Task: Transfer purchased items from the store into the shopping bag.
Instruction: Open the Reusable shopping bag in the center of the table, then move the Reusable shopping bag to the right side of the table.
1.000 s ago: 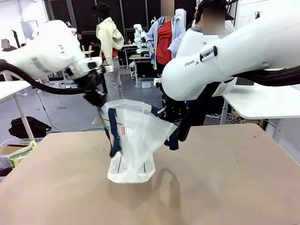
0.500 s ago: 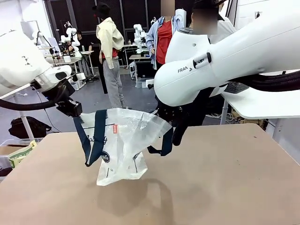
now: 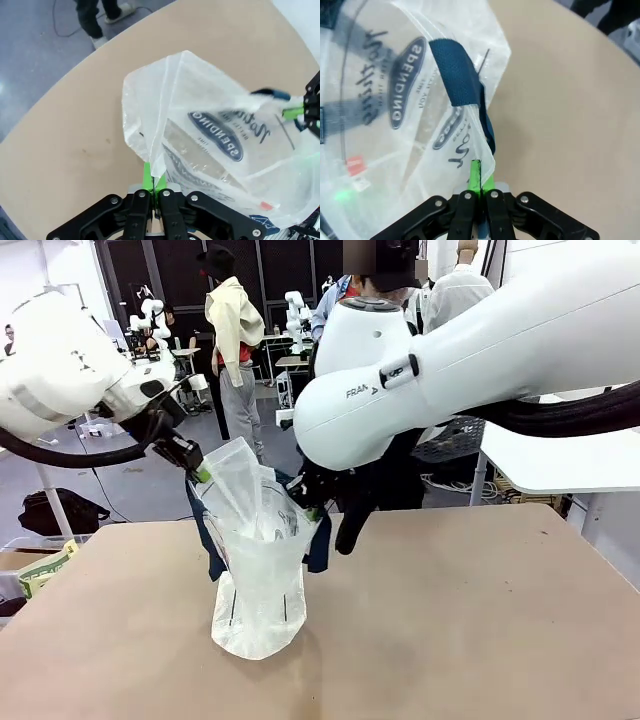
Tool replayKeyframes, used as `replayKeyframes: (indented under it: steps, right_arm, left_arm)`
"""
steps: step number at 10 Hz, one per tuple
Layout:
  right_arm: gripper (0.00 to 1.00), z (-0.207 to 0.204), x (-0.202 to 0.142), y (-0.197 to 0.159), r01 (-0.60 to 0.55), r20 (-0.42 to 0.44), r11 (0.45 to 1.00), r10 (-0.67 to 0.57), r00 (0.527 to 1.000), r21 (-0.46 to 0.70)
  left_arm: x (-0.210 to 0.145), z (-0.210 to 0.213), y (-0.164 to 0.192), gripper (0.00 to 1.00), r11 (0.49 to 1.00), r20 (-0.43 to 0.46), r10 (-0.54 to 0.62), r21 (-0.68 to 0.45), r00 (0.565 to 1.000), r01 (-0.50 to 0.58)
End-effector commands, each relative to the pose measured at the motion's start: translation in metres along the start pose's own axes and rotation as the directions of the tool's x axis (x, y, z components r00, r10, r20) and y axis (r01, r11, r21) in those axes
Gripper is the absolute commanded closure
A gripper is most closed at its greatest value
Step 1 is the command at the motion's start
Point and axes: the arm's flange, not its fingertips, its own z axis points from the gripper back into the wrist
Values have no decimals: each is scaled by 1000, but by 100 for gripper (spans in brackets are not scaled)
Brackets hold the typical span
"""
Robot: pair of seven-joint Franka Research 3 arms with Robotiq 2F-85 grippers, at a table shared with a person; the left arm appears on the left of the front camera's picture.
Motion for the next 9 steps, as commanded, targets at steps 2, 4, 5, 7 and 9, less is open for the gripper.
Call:
replayKeyframes:
  steps: [2, 4, 5, 7, 9]
  right_arm:
    - [100, -16, 19, 12, -6, -28, 999, 5, 1000, -37]
    - [100, -9, 10, 9, -18, -4, 1000, 18, 1000, -4]
    - [100, -9, 10, 9, -18, -4, 1000, 18, 1000, -4]
    - [100, -9, 10, 9, -18, -4, 1000, 18, 1000, -4]
    - [100, -9, 10, 9, -18, -4, 1000, 18, 1000, -4]
  left_arm:
    - [2, -3, 10, 100, 1000, -31, 4, -10, 1000, -4]
    - [3, -8, 3, 100, 1000, -19, -2, -12, 1000, 2]
    - [3, -8, 3, 100, 1000, -19, -2, -12, 1000, 2]
    - [3, -8, 3, 100, 1000, -19, -2, -12, 1000, 2]
    - [3, -8, 3, 100, 1000, -19, -2, -12, 1000, 2]
